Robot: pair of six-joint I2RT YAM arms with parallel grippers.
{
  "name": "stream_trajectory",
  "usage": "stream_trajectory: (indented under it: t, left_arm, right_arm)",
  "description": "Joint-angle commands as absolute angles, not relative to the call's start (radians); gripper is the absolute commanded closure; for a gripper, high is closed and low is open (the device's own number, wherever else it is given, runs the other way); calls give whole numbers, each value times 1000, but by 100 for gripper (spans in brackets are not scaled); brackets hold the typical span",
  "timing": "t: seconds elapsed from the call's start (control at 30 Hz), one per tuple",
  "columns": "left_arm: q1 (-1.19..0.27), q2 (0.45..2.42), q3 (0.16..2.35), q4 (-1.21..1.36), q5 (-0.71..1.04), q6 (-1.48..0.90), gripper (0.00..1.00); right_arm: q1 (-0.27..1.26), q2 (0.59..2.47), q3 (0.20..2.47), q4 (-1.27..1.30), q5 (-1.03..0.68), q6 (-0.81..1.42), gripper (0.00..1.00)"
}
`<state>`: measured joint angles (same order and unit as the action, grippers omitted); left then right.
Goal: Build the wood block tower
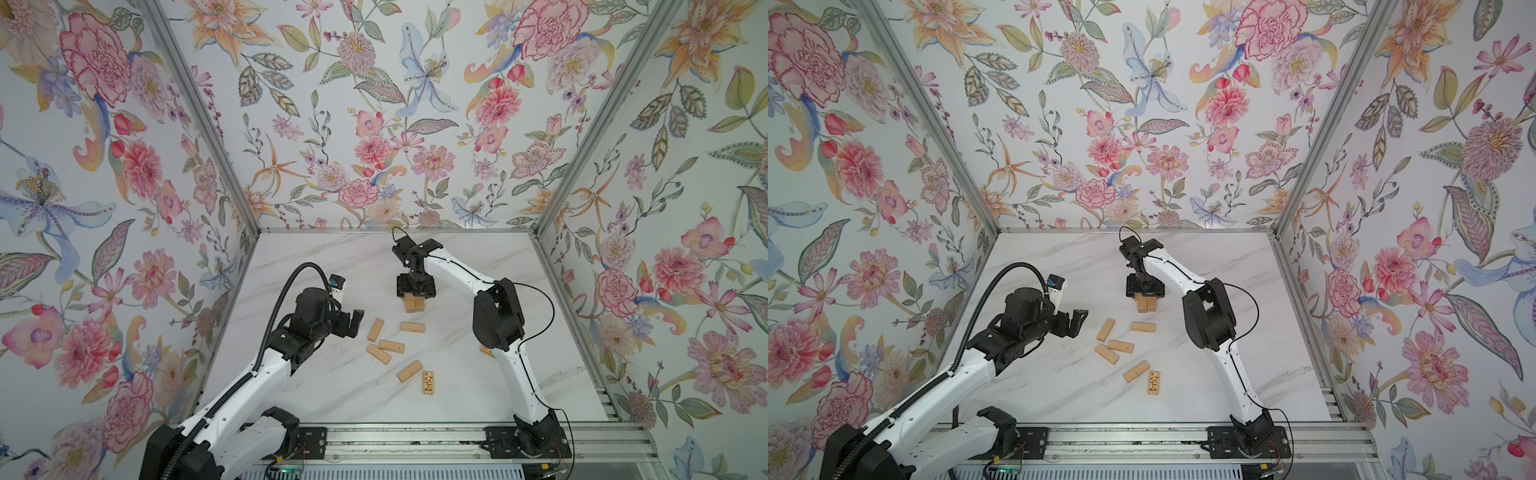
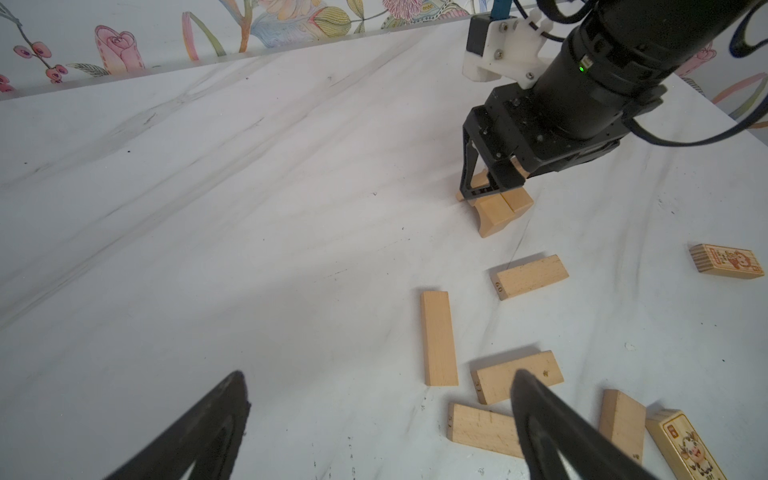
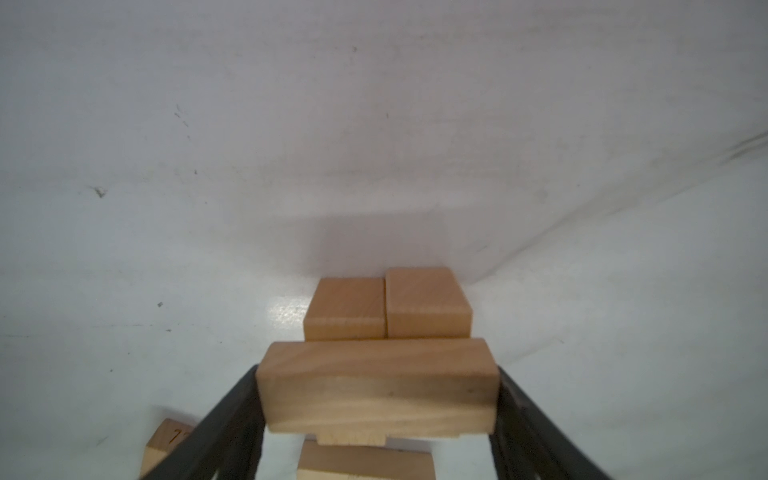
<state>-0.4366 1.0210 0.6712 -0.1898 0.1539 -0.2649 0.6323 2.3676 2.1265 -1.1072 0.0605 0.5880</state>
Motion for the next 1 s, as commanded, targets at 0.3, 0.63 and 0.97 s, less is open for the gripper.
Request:
stream_trajectory:
  t: [0.3,0.63,0.97]
  left_arm:
    - [-421,977,701,-229,164,-270,1]
    - [-421,941,698,-245,155,-290,1]
    - [-421,864,665,-274,166,-332,1]
  right_arm:
    - [617,2364,2154,-1135,65,555,18]
    - [639,2279,2138,-1137,75,570,1]
    - [724,2147,1932,-1135,126,674,1]
